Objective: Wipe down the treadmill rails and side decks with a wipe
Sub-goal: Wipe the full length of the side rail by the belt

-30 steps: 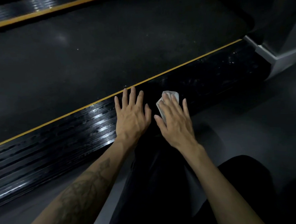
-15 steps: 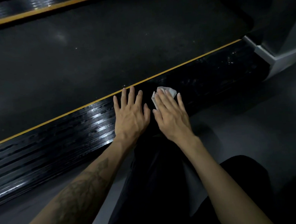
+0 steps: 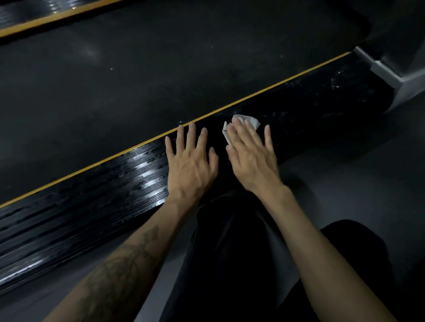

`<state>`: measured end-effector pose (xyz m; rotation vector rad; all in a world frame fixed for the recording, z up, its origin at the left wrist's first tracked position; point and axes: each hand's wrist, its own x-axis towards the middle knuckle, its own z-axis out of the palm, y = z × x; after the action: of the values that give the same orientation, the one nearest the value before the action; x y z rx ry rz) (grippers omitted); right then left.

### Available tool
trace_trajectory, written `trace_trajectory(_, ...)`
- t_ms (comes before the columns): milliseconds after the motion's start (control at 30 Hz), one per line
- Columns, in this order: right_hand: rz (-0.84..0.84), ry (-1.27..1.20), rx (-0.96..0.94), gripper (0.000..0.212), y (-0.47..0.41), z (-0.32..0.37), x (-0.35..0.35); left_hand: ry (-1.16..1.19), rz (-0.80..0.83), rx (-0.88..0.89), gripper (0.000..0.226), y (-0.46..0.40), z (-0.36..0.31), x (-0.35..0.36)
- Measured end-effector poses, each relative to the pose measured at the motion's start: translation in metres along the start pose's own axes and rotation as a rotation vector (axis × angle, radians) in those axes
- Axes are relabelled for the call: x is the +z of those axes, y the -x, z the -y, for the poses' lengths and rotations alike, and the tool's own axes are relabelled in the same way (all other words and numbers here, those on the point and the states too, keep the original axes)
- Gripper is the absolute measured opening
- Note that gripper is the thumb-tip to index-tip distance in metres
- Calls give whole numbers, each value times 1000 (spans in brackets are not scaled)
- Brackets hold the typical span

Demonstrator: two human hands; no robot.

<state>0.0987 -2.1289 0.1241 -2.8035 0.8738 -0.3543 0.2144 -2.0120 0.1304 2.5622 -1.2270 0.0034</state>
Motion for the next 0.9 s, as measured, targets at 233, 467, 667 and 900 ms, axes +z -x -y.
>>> trace_trajectory(233, -3, -23, 23, 60, 12, 11, 2, -6, 3, 7, 65, -1, 0, 1)
trace_trajectory(467, -28, -5, 73, 61, 7, -6, -3, -21, 7, 8, 67, -1, -1, 0)
trace_trajectory(667, 34, -17, -6, 63, -5, 6, -3, -11, 17, 4, 66, -1, -1, 1)
trace_trajectory(900, 29, 47, 55, 63, -2, -10, -9, 0, 2, 1, 67, -1, 1, 3)
